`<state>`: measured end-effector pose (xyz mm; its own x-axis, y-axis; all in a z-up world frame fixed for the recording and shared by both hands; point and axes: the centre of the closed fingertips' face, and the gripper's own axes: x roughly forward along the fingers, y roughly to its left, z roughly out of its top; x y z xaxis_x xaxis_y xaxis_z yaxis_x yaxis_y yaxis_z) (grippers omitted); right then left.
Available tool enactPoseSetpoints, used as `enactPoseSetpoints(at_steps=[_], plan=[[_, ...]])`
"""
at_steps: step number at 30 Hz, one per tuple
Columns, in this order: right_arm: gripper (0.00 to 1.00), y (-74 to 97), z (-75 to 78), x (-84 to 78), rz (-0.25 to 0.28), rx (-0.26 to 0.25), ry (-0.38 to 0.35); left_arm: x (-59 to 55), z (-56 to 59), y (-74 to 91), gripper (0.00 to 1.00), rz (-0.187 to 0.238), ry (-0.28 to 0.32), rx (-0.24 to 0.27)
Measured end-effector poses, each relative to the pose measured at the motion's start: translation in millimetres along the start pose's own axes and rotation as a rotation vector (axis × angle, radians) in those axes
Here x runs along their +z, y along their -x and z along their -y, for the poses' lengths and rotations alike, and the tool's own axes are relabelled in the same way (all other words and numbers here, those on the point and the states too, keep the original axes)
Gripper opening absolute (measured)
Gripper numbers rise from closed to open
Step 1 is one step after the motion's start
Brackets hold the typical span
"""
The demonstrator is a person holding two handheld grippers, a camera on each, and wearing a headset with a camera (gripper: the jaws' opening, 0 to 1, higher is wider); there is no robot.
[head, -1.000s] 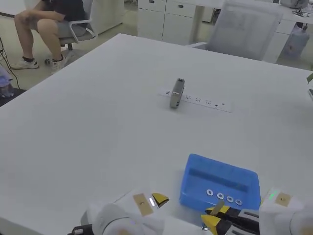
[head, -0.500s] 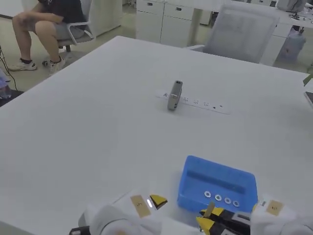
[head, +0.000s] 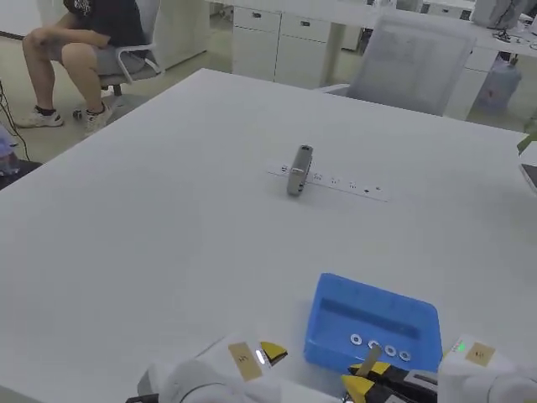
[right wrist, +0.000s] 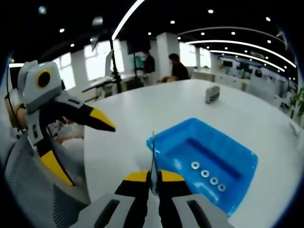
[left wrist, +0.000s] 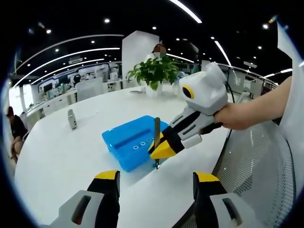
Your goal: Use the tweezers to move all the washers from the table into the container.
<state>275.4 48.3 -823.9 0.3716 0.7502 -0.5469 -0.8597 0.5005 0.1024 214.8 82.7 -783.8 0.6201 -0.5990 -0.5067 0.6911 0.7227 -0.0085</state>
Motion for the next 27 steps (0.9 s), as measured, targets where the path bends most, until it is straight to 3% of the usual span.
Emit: enactPoseSetpoints(at_steps=[5,12,27], plan=[[0.03,4.0,-1.4,-1.2,-0.014,0.008,-0.031,-0.3,-0.5,-0.1,0.61,0.0,0.001,0.001],[0.03,12.4,-5.3,14.5,0.018,0.01,-0.025,-1.3,0.2,-0.4,0.61,-0.007,-0.002,-0.003],[0.03,19.0,10.2,75.0,0.13,-0.001,0.026,-1.7,-0.3,0.0,0.59,-0.008,0.003,-0.003]])
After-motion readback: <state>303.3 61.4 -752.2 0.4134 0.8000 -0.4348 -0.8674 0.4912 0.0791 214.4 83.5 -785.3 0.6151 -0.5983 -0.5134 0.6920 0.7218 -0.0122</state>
